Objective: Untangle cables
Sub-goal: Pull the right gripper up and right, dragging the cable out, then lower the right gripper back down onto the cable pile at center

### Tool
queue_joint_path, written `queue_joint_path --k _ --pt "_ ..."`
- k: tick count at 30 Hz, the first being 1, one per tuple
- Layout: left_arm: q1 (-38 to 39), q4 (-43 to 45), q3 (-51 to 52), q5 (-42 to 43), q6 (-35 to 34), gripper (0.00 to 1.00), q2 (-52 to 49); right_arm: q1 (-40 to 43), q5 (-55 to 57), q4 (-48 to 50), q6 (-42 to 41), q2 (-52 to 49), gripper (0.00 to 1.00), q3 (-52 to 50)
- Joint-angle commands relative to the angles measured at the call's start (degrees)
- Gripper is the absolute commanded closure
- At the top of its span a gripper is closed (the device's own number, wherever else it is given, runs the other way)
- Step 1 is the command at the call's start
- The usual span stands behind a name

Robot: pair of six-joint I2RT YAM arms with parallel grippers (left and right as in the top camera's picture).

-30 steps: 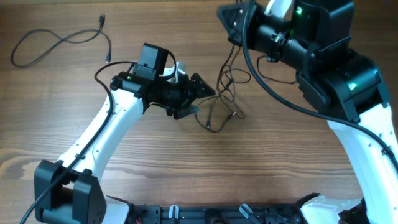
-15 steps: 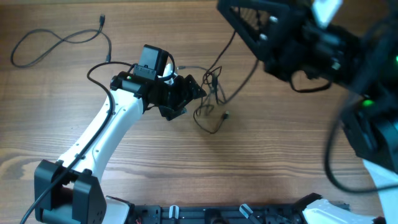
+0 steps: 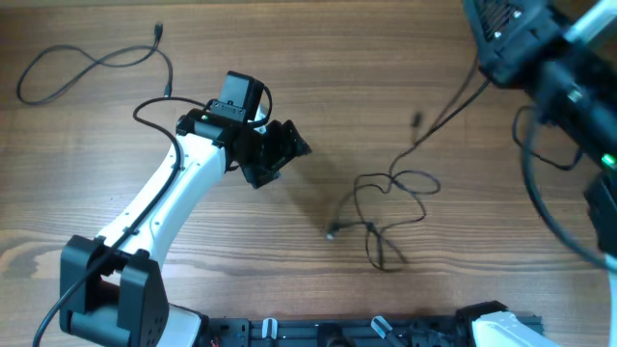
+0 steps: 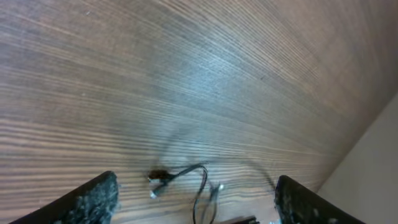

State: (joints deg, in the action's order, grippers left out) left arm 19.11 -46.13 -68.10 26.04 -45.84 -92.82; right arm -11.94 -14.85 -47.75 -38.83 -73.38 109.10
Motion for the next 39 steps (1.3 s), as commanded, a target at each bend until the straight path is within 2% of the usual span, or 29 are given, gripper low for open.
queue_joint_path --k 1,4,6,8,10,11,13,16,20,23,25,30,33,36,39 --pt "-0.09 0.04 -0.04 -0.39 -0.09 0.11 -0.52 0.35 0.55 -3.96 5.68 -4.55 0.96 0.02" --pt "-0.09 0.04 -0.04 -0.35 -0.09 0.1 -0.52 0.35 -21.73 -0.79 15.21 -7.72 0.96 0.02" --pt "-0.11 0.0 -0.04 0.04 -0.07 0.1 -0.52 0.35 -43.04 4.33 20.5 -9.68 0.96 0.02" --pt "-0.09 -0.02 -0.04 0.07 -0.07 0.09 -0.52 0.35 -63.73 13.99 18.91 -11.26 0.96 0.02" --pt "-0.09 -0.02 -0.04 0.09 -0.07 0.08 -0.52 0.35 -72.08 23.63 12.07 -12.11 0.96 0.02" --pt "-0.09 -0.02 -0.04 0.24 -0.07 0.08 -0.52 0.35 -72.46 27.5 7.21 -12.39 0.96 0.02" --pt "-0.11 0.02 -0.04 0.46 -0.09 0.07 -0.52 0.39 -69.35 28.61 3.74 -12.57 0.96 0.02" --pt "-0.11 0.09 -0.04 0.46 -0.09 0.07 -0.52 0.39 -61.07 18.71 8.28 -12.57 0.96 0.02" --pt "-0.09 -0.17 -0.04 0.46 -0.07 0.07 -0.52 0.33 -35.41 -1.44 9.79 -12.57 0.96 0.02" --pt "-0.09 -0.26 -0.04 0.46 -0.07 0.07 -0.52 0.28 -16.09 -11.43 2.38 -12.57 0.96 0.02" --pt "-0.11 -0.26 -0.04 0.46 -0.07 0.07 -0.52 0.28 -12.52 -14.27 -0.26 -12.55 0.96 0.02" --pt "-0.09 -0.22 -0.04 0.44 -0.07 0.06 -0.52 0.28 -19.71 -13.84 1.66 -12.55 0.96 0.02" --pt "-0.11 -0.24 -0.04 0.46 -0.07 0.06 -0.52 0.28 -13.07 -14.86 4.98 -12.55 0.96 0.02" --pt "-0.09 -0.24 -0.04 0.46 -0.04 0.06 -0.52 0.28 4.63 -18.97 4.55 -12.57 0.96 0.02" --pt "-0.09 -0.24 -0.04 0.44 -0.04 0.05 -0.52 0.28 27.85 -24.37 -3.41 -12.57 0.96 0.02"
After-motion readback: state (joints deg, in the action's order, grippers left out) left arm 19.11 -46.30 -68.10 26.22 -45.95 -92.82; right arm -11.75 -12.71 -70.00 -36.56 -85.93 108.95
